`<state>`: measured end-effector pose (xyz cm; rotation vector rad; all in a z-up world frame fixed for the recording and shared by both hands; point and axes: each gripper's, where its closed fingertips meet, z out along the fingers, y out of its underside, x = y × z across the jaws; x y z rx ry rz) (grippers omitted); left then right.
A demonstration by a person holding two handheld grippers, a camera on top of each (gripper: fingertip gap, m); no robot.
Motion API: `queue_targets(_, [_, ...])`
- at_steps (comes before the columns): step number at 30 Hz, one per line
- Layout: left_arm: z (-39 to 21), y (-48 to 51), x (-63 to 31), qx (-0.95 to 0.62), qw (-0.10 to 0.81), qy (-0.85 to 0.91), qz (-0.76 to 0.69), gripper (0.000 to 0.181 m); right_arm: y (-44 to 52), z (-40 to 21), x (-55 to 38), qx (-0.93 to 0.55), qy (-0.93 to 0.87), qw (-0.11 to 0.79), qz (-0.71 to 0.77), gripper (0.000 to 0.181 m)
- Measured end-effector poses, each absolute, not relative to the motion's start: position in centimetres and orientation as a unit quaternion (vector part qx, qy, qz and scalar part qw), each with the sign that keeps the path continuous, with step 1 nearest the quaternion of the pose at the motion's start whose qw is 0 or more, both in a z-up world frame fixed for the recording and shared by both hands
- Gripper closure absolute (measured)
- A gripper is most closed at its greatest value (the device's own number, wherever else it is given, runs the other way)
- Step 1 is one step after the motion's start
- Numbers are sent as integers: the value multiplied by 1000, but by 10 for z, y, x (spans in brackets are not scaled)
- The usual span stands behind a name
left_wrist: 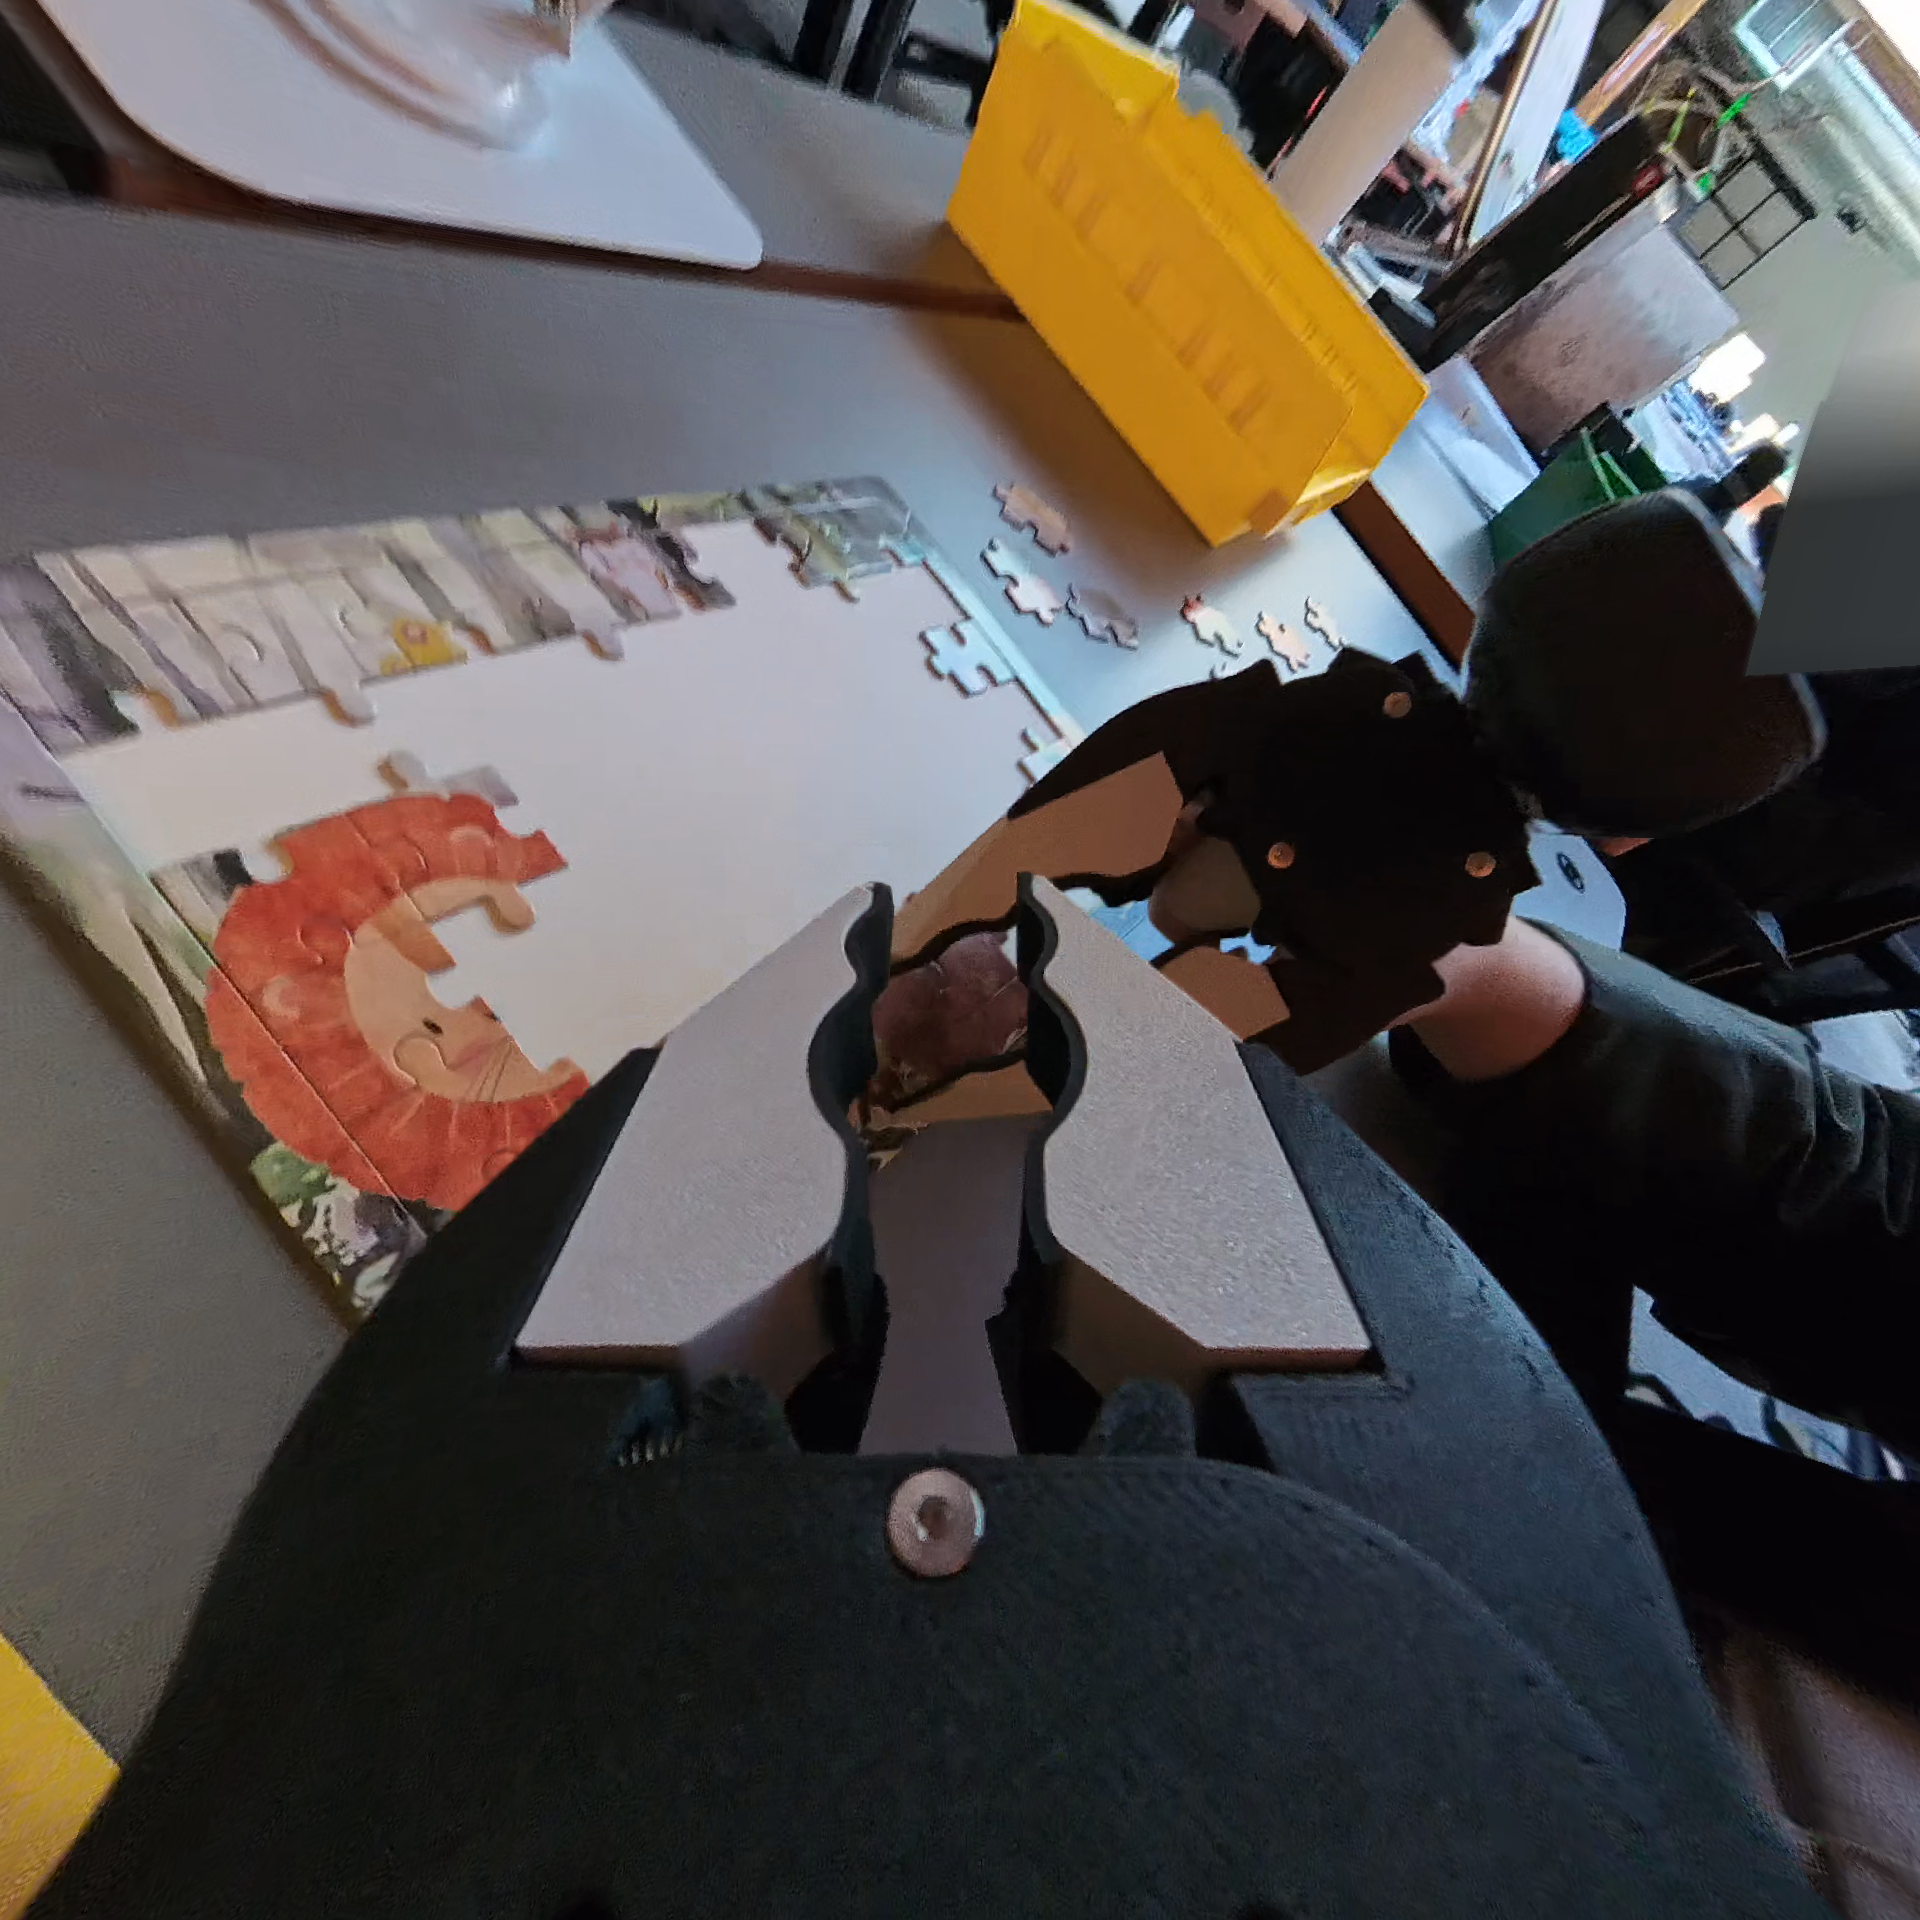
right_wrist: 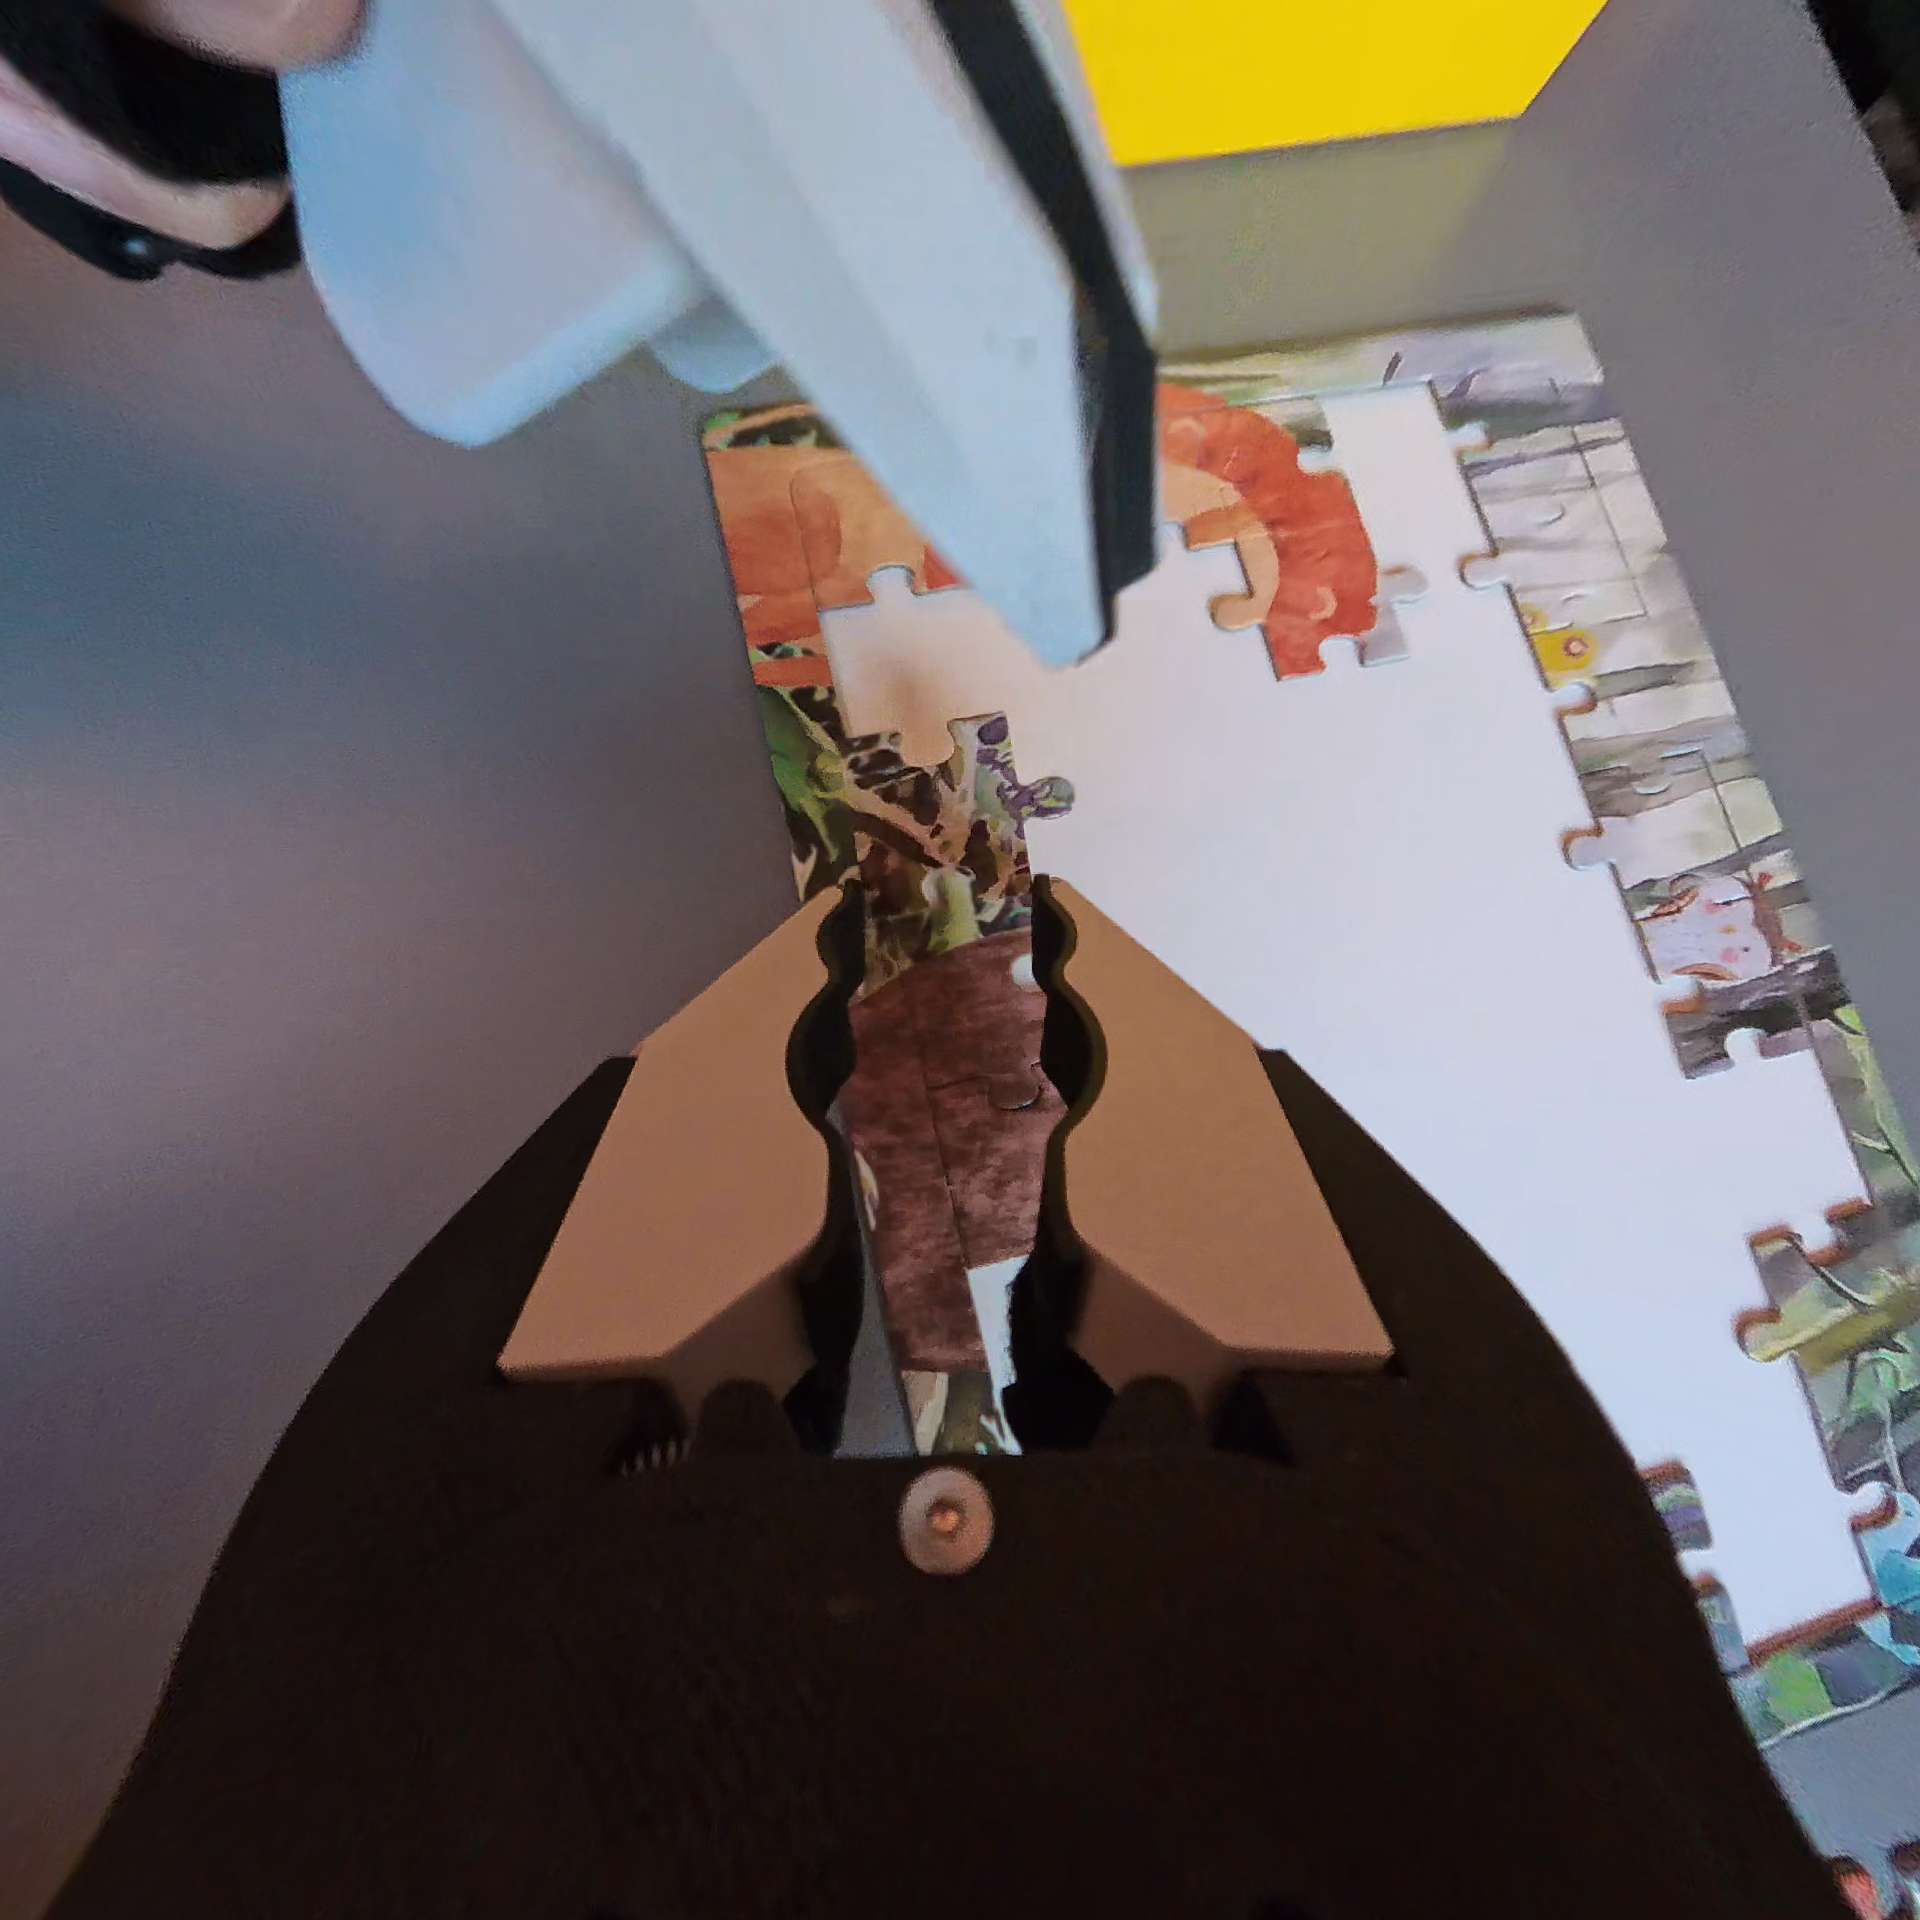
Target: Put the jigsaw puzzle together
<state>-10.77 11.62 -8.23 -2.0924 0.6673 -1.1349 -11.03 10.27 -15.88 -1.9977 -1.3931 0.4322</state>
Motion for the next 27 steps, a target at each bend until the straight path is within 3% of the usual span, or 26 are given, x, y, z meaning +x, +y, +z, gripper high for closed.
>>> queue_targets(8, [-140,121,-114,-868,266,265,-325,171,105,-162,-110,-775,-521,306,186,149])
queue_targets(16, [-146,116,-116,-875,250,284,-302,165,109,-128,-92,-769,-495,347,206,141])
queue_targets(23, [-148,114,-121,-880,249,309,-259,160,110,-128,-85,-763,-478,365,238,165])
queue_targets(27, [-161,116,-127,-891,241,324,-209,173,110,-145,-95,-758,-508,348,215,174])
